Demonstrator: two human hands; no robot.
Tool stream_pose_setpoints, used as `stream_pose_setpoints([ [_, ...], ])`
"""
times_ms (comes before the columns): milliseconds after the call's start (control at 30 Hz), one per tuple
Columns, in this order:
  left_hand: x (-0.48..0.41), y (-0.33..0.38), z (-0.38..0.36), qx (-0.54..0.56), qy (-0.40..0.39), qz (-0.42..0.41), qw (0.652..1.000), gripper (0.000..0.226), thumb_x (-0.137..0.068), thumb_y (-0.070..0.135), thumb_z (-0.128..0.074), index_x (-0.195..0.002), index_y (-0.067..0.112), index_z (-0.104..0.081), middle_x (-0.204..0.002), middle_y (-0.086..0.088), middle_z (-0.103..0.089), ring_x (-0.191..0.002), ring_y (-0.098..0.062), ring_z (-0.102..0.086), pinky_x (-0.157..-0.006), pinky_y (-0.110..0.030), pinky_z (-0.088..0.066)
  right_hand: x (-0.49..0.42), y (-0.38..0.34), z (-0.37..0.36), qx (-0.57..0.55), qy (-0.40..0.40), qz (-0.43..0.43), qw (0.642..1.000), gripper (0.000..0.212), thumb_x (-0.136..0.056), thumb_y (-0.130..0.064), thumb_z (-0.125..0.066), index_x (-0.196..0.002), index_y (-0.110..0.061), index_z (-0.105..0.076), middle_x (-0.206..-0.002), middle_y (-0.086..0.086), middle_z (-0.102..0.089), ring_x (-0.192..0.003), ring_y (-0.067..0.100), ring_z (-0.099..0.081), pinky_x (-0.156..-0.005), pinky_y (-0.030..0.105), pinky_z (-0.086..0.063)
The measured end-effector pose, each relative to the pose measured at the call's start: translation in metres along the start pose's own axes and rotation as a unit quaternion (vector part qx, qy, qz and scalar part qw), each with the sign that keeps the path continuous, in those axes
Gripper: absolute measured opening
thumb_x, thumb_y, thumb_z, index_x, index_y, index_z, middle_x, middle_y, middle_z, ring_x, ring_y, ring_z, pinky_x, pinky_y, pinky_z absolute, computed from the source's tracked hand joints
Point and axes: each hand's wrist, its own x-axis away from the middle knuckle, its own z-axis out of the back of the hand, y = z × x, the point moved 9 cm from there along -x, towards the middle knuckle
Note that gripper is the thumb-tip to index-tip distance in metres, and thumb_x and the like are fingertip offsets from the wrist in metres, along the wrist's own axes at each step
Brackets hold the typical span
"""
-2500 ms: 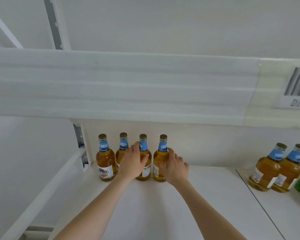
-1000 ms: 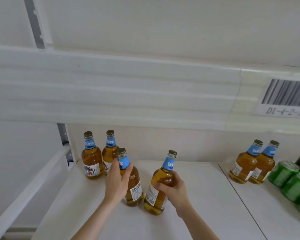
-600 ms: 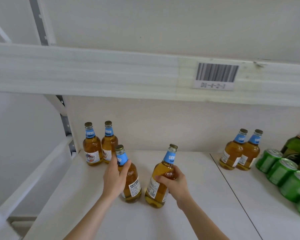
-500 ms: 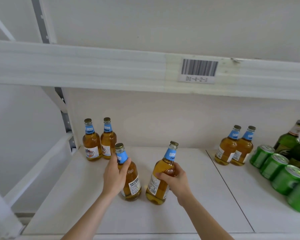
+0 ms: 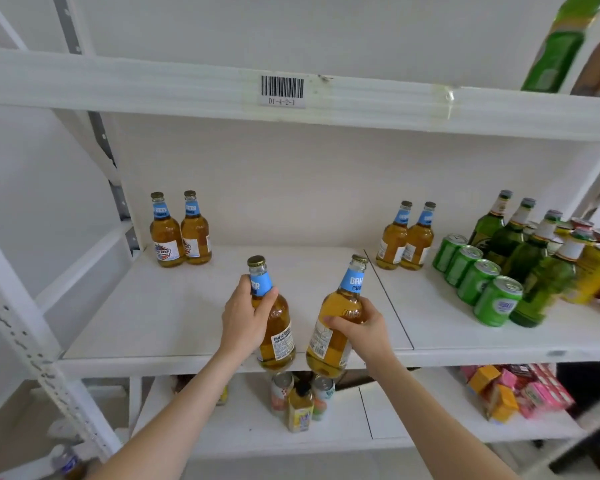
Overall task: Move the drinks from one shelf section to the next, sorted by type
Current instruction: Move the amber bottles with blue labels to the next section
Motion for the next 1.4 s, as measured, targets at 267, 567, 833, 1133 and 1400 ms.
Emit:
stream_pose_setpoints([
  [267,0.019,0.047,-0.064,0.005,-0.047,-0.044,0.998,0.025,-0.095,0.042,-0.057,-0.109,0.029,-0.042,-0.102,0.003,-0.061,-0.094,-0.016,-0.061,-0.083,-0.036,-0.051,0.013,0.008,0.068,-0.007,0.054,-0.003,0.999,0.067,-0.066,-0.024,-0.087,-0.124,-0.027,-0.054,-0.110,-0.001,-0.066,-0.100,0.021,-0.065,-0.086,0.045,-0.057],
  [567,-0.014,0.090,-0.156,0.015,-0.099,-0.090,0.991,0.025,-0.094,0.041,-0.059,-0.108,0.025,-0.045,-0.103,0.001,-0.062,-0.092,-0.015,-0.061,-0.081,-0.034,-0.051,-0.040,0.013,0.149,-0.019,0.102,-0.007,0.995,0.061,-0.064,-0.022,-0.088,-0.114,-0.037,-0.056,-0.103,-0.005,-0.068,-0.094,0.016,-0.066,-0.072,0.033,-0.056],
  [833,-0.045,0.120,-0.242,0.012,-0.130,-0.096,0.987,0.025,-0.093,0.044,-0.059,-0.107,0.026,-0.047,-0.104,0.005,-0.062,-0.093,-0.012,-0.060,-0.079,-0.026,-0.049,-0.099,0.020,0.217,-0.027,0.130,-0.017,0.991,0.073,-0.056,-0.025,-0.091,-0.119,-0.031,-0.055,-0.108,-0.003,-0.066,-0.098,0.018,-0.065,-0.073,0.034,-0.057],
  [1133,-0.070,0.132,-0.312,0.011,-0.089,-0.058,0.994,0.027,-0.094,0.040,-0.060,-0.111,0.023,-0.049,-0.107,0.004,-0.063,-0.097,-0.014,-0.061,-0.078,-0.024,-0.046,-0.176,0.028,0.270,-0.001,0.085,-0.019,0.996,0.077,-0.052,-0.027,-0.092,-0.118,-0.033,-0.053,-0.105,-0.006,-0.067,-0.096,0.016,-0.065,-0.081,0.038,-0.057],
  [1400,-0.106,0.126,-0.341,-0.027,-0.065,-0.051,0.996,0.027,-0.093,0.046,-0.059,-0.108,0.029,-0.046,-0.104,0.007,-0.063,-0.095,-0.012,-0.061,-0.079,-0.029,-0.050,-0.232,0.029,0.264,0.013,0.053,-0.006,0.998,0.076,-0.050,-0.028,-0.093,-0.113,-0.037,-0.052,-0.104,-0.011,-0.066,-0.097,0.013,-0.065,-0.083,0.034,-0.056],
])
